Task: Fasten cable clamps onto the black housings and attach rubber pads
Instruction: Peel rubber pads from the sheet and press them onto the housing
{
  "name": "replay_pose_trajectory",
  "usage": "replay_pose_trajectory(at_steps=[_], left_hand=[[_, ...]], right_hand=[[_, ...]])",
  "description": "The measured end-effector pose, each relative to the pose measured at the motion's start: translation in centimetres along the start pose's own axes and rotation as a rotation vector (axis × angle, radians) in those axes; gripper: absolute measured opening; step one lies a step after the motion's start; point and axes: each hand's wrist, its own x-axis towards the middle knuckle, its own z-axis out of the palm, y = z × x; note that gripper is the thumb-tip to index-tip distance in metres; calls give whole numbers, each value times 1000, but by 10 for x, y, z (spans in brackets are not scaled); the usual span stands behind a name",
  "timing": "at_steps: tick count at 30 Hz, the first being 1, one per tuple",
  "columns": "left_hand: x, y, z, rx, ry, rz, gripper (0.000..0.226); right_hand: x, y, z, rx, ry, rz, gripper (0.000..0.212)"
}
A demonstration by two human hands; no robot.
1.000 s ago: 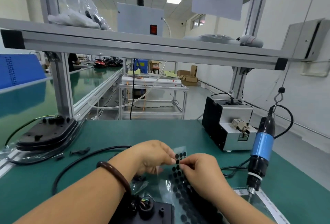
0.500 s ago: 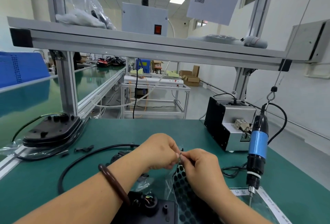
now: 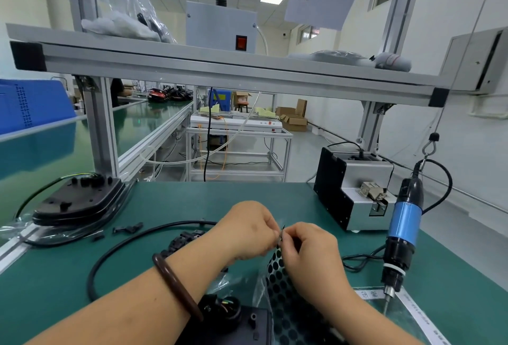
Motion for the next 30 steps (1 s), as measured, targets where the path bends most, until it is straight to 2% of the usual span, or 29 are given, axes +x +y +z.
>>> replay_pose_trajectory(at_steps=[4, 5, 7, 9, 10, 12, 14, 18, 23, 25, 28, 30], left_hand=[[-3, -3, -9, -126, -40, -58, 15], [-2, -4, -11, -34, 2, -61, 12], [-4, -5, -12, 327, 192, -34, 36], [-14, -1, -7, 389, 377, 121, 52], [-19, 0, -3, 346, 399, 199, 55], [-25, 2, 6, 257, 317, 241, 62], [-27, 2, 14, 208, 189, 187, 66], [-26, 4, 14, 116, 61, 162, 68], [-24, -2, 9, 44, 72, 159, 65], [-20, -8, 5, -102, 111, 108, 59], [-17, -16, -2, -437, 96, -4, 50], [-17, -20, -4, -498, 60, -25, 48]], right_hand=[[4, 3, -1, 302, -9, 199, 22], [5, 3, -1, 387, -3, 254, 22], [6, 5, -3, 485, 16, 316, 20], [7, 4, -5, 502, 34, 327, 20], [7, 3, -5, 497, 40, 324, 20], [6, 1, -6, 494, 49, 320, 20], [6, -1, -7, 485, 51, 310, 19], [6, -1, -9, 445, 56, 268, 19], [4, -5, -10, 480, -75, 181, 29], [6, -5, -13, 566, -85, 198, 28], [11, -5, -19, 806, -43, 328, 16], [12, -6, -19, 900, -99, 371, 14]])
